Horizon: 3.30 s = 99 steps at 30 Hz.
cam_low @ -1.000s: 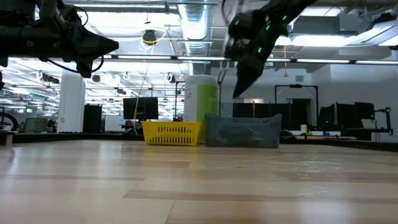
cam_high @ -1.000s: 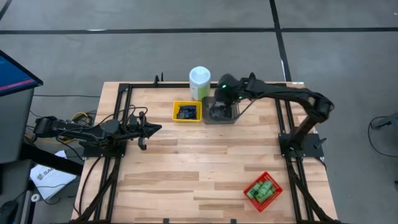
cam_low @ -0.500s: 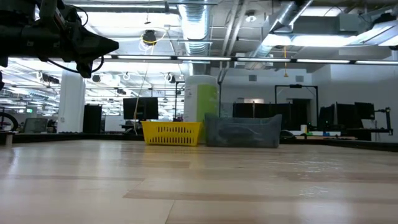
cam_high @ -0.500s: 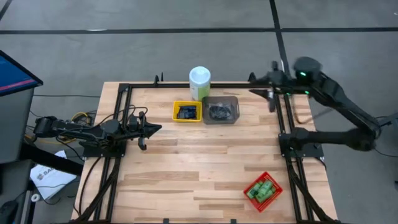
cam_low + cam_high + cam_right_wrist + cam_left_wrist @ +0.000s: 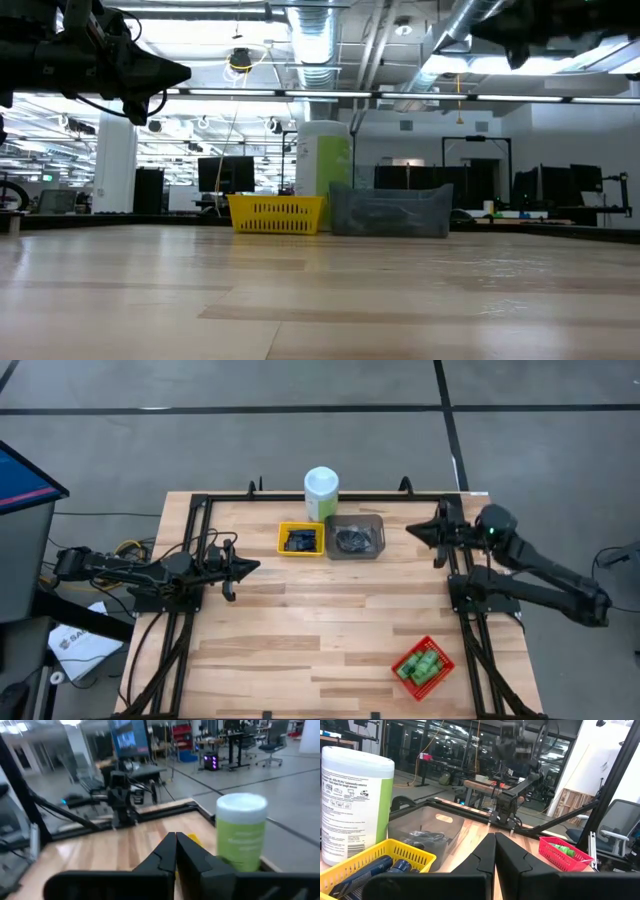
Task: Pick & Place Travel size toiletries
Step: Return to Home Position
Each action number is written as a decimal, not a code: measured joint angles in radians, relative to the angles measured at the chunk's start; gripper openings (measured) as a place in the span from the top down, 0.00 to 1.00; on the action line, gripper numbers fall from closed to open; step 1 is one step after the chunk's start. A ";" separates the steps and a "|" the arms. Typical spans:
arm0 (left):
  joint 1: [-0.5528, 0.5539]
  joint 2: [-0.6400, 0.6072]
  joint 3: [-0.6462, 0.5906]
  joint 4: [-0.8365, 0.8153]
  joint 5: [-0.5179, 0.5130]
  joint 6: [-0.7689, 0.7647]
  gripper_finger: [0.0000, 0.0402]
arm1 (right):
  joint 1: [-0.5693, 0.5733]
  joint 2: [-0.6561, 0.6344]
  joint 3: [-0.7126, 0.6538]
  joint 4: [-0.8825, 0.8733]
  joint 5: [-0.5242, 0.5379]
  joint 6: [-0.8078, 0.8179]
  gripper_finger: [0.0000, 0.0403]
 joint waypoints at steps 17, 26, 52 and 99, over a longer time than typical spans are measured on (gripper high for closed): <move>0.000 0.000 0.000 0.000 0.000 0.000 1.00 | 0.154 -0.181 -0.464 0.367 0.058 0.225 1.00; 0.000 0.000 0.000 0.000 0.000 0.000 1.00 | 0.347 -0.204 -0.472 0.502 0.206 0.264 1.00; 0.000 0.000 0.000 0.006 0.000 0.000 1.00 | 0.338 -0.479 -0.434 0.128 0.231 0.093 1.00; 0.006 -0.200 0.000 0.019 0.000 0.000 1.00 | 0.345 -0.438 -0.568 0.187 0.228 0.130 1.00</move>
